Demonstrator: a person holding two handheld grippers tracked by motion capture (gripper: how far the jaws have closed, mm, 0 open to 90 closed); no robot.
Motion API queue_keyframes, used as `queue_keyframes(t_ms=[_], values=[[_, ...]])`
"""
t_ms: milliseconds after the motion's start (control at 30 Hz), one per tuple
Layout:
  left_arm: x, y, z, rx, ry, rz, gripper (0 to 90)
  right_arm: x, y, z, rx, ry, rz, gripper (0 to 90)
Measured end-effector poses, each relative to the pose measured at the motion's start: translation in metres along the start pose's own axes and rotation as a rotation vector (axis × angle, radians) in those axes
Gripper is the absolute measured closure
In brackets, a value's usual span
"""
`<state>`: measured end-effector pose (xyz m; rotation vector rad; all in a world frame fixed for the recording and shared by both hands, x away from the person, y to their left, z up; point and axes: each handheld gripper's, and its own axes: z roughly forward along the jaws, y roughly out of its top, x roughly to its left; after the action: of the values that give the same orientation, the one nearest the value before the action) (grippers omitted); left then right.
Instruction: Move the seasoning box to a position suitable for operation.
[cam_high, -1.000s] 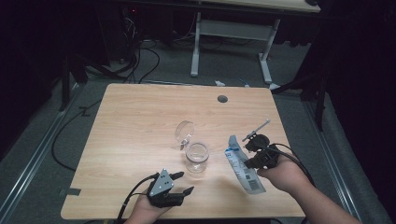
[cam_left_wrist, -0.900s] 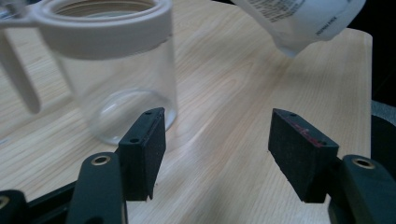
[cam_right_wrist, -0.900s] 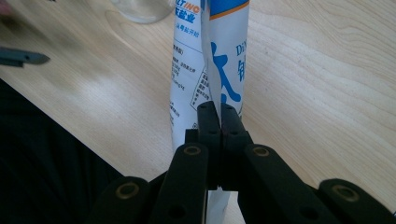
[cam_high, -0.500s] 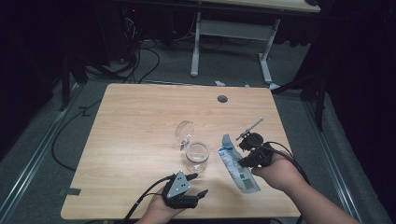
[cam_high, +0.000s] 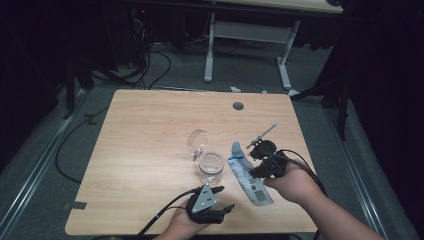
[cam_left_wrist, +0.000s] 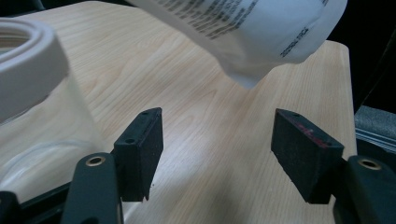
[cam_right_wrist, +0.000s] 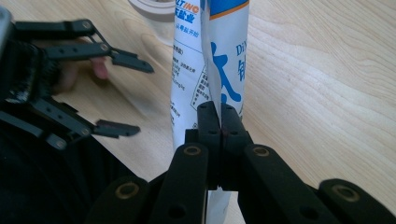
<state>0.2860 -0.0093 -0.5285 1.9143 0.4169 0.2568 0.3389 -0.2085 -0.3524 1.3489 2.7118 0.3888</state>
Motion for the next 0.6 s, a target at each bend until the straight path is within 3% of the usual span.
queue_keyframes(t_ms=[100, 167, 600], values=[[-0.003, 0.003, 0.003, -0.010, -0.008, 0.004, 34.2, 0.004, 0.002, 0.000, 0.005, 0.004, 0.015, 90.0], [-0.004, 0.005, 0.005, -0.014, -0.009, 0.009, 33.8, 0.006, 0.004, 0.000, -0.002, 0.006, -0.005, 90.0], [-0.008, 0.008, 0.017, -0.035, -0.016, 0.017, 30.0, 0.019, 0.015, 0.000, -0.014, 0.022, -0.023, 90.0]])
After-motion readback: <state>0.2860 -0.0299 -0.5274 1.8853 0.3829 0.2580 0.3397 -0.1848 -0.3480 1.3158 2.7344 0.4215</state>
